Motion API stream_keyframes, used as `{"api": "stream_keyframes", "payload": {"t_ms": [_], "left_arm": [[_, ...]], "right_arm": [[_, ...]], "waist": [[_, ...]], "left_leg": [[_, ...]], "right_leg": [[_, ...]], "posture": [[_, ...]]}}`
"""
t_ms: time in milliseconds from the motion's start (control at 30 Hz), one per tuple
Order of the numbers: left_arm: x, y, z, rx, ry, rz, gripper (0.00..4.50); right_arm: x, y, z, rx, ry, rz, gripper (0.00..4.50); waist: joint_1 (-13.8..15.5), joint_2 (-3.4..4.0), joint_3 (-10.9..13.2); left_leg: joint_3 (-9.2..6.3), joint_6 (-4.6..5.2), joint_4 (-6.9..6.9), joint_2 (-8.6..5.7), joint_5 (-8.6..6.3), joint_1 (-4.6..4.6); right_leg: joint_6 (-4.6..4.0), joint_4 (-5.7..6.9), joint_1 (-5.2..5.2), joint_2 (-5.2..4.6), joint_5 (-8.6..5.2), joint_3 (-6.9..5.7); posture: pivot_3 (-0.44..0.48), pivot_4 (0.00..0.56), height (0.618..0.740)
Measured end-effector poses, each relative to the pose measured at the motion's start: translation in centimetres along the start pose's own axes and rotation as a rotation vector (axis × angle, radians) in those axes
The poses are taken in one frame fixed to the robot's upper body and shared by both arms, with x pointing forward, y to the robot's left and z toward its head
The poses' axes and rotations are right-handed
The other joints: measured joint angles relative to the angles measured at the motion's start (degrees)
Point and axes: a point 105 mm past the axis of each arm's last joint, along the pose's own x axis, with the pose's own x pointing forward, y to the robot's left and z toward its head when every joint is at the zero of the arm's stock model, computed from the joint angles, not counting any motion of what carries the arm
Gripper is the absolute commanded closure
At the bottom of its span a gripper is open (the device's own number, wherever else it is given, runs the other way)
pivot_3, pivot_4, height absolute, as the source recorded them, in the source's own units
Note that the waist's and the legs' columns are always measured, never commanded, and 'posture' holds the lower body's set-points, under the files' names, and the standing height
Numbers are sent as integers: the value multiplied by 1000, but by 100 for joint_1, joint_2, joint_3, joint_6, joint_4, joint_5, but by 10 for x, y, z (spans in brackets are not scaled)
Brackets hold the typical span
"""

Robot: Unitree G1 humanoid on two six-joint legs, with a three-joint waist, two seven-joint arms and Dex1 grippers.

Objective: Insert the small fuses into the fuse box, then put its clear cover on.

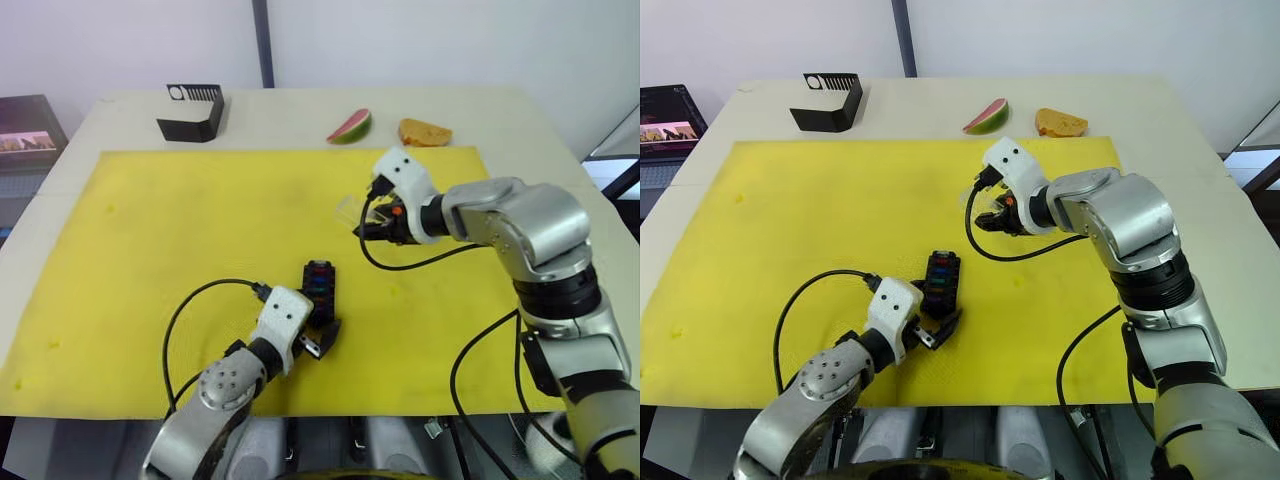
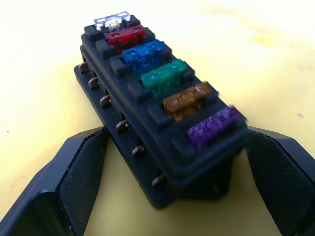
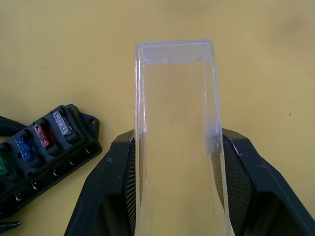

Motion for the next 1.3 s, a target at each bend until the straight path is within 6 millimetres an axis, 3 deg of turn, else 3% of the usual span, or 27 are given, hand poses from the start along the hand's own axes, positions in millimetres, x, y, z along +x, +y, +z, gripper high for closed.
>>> {"api": "stream_keyframes", "payload": {"t_ms": [367, 500, 800, 1233, 1300], "left_arm": [[9, 3, 1, 4, -5, 99, 0], [5, 6, -1, 19, -3, 118, 1170], [-17, 30, -4, 87, 23, 166, 1170], [-9, 58, -2, 175, 11, -144, 1170], [-8, 61, -1, 175, 6, -183, 1723]], "right_arm": [[0, -3, 1, -2, -4, -29, 2809], [-1, -4, 2, -3, -11, -37, 2809], [-3, -6, 7, -5, -39, -44, 2809], [-2, -6, 10, -17, -70, -49, 2809], [-1, -6, 9, -16, -70, -49, 2809]], "waist": [[-11, 0, -1], [-22, 1, -1], [-23, 2, -2], [-18, 3, -2], [-16, 3, -2]], "left_leg": [[0, 0, 0, 0, 0, 2], [0, 0, -2, 2, 0, 2], [0, 0, -3, 4, 0, 2], [0, -4, -3, 4, 2, 2], [0, -4, -3, 4, 2, 2]], "right_leg": [[0, 2, 0, 1, 0, 0], [0, 3, -2, 1, 0, 0], [-1, 2, -3, 1, -1, 0], [-1, 1, -2, 1, -1, -1], [-1, 1, -2, 1, 0, -1]], "posture": [[0, 150, 740], [0, 150, 740], [0, 150, 740], [0, 150, 740], [0, 150, 740]]}}
